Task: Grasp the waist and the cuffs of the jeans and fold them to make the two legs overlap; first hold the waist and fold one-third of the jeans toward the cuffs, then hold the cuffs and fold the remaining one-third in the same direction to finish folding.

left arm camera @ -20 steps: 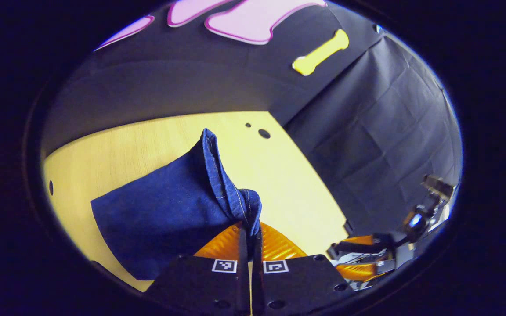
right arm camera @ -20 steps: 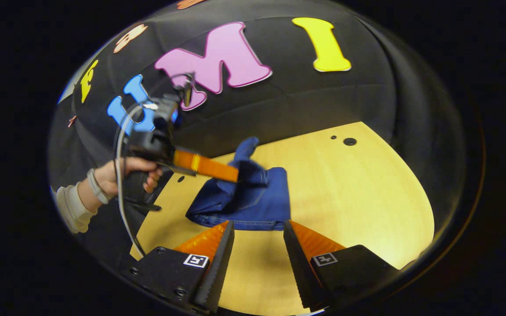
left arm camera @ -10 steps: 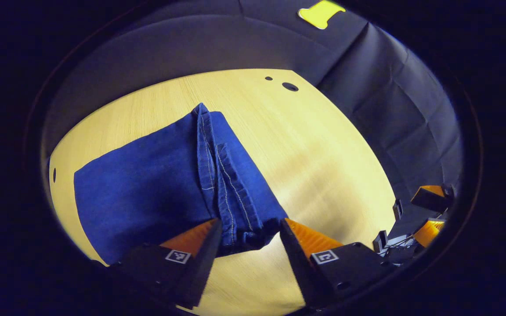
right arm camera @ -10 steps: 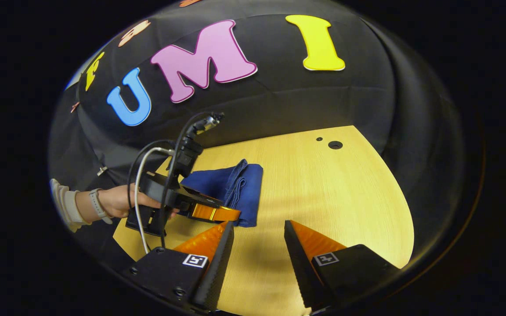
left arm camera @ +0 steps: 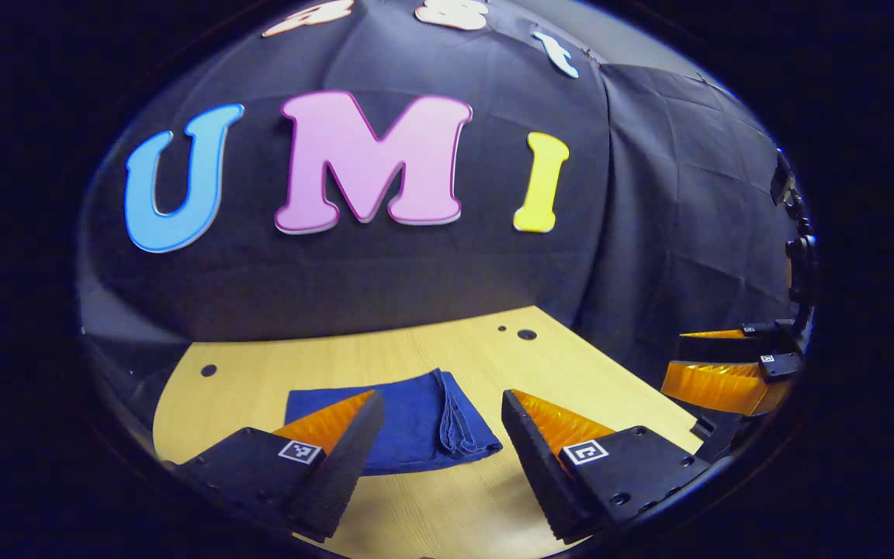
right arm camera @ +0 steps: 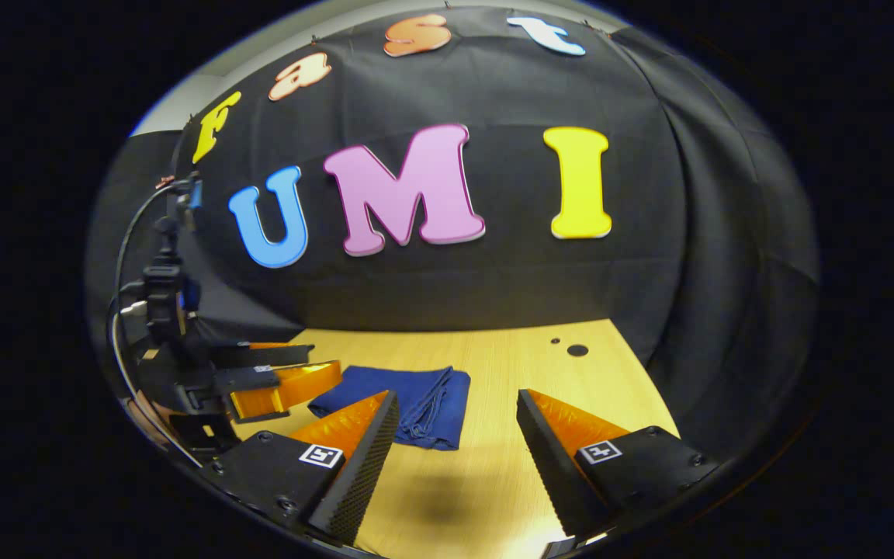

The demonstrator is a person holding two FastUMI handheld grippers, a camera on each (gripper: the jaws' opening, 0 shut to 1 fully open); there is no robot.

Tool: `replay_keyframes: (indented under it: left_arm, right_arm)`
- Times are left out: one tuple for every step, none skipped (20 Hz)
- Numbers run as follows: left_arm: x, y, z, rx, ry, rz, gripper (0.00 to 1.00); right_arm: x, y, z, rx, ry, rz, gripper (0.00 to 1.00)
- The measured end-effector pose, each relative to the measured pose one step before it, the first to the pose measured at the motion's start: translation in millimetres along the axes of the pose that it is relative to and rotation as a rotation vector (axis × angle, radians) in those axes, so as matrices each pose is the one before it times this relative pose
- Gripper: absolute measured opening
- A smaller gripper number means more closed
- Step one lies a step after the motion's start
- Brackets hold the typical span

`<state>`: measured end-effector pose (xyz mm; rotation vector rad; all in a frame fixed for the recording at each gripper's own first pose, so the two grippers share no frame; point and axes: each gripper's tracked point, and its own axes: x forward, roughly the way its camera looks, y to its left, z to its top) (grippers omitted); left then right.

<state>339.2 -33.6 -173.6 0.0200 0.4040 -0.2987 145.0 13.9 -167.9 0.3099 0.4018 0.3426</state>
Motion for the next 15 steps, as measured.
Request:
replay_keyframes:
  left_arm:
    - [-32.37, -3.59, 4.02, -0.01369, -0.02078, 0.0069, 0.97]
    - [-28.74, -2.01, 5.78, -0.01153, -0.02155, 0.01357, 0.97]
    - [-26.51, -0.53, 10.92, -0.00589, -0.04026, 0.02224, 0.97]
    - [-24.94, 0.63, 14.14, -0.00392, -0.04878, 0.02936, 0.96]
    - [-20.48, 1.16, 12.77, 0.00397, -0.03823, 0.0254, 0.96]
    - [-21.56, 3.14, 11.91, 0.00981, -0.04409, 0.02922, 0.96]
    - [-16.84, 1.49, 14.36, 0.01229, -0.04401, 0.01524, 0.96]
    - [-16.47, -2.89, 11.05, 0.00935, -0.03575, 0.01152, 0.96]
    - [-11.11, -3.11, 12.03, 0.00532, -0.02516, 0.00372, 0.96]
    - [-10.71, -7.03, 6.01, 0.00397, -0.01183, -0.0069, 0.96]
    - [-10.87, -2.13, 6.69, -0.0008, -0.00966, -0.00158, 0.96]
    - [-7.44, -1.63, 7.99, 0.00026, -0.01496, 0.00203, 0.93]
    - [-9.88, -0.85, 8.34, 0.0001, -0.01036, 0.00432, 0.96]
    - [-6.99, -1.96, 7.35, 0.00369, -0.01011, 0.00492, 0.96]
    - [-4.17, -2.09, 4.78, 0.01093, -0.00845, 0.00895, 0.96]
  right_arm:
    - [-15.96, 5.52, 10.27, -0.0196, -0.03182, -0.01292, 0.95]
    - [-16.7, 5.08, 7.84, -0.01662, -0.01806, -0.01389, 0.96]
    - [-17.31, 7.07, 9.1, -0.012, -0.0237, -0.00412, 0.96]
    - [-16.77, 8.25, 12.05, -0.01644, -0.03603, 0.00505, 0.96]
    - [-15.86, 3.43, 10.93, -0.02712, -0.02987, -0.01246, 0.95]
    - [-14.75, -3.07, 8.5, -0.03494, -0.02362, -0.02636, 0.96]
    - [-13.17, -1.14, 10.63, -0.02601, -0.02416, -0.02599, 0.97]
    - [-13.24, 0.88, 11.4, -0.01506, -0.02852, -0.01298, 0.97]
    - [-9.37, 2.91, 12.42, -0.01048, -0.03371, -0.00758, 0.98]
    - [-7.96, 1.62, 11.81, -0.01066, -0.0325, -0.00517, 0.98]
    - [-6.03, 1.49, 9.06, -0.00525, -0.02332, 0.00152, 0.97]
    - [-6.51, 4.24, 7.28, -0.00251, -0.01464, 0.0078, 0.92]
    - [-5.61, 2.59, 4.22, -0.00139, -0.00355, 0.0058, 0.96]
    - [-4.78, 1.61, 2.96, 0.00055, -0.00529, 0.00951, 0.96]
    - [-2.61, 2.13, 6.24, -0.0006, -0.01631, 0.01277, 0.99]
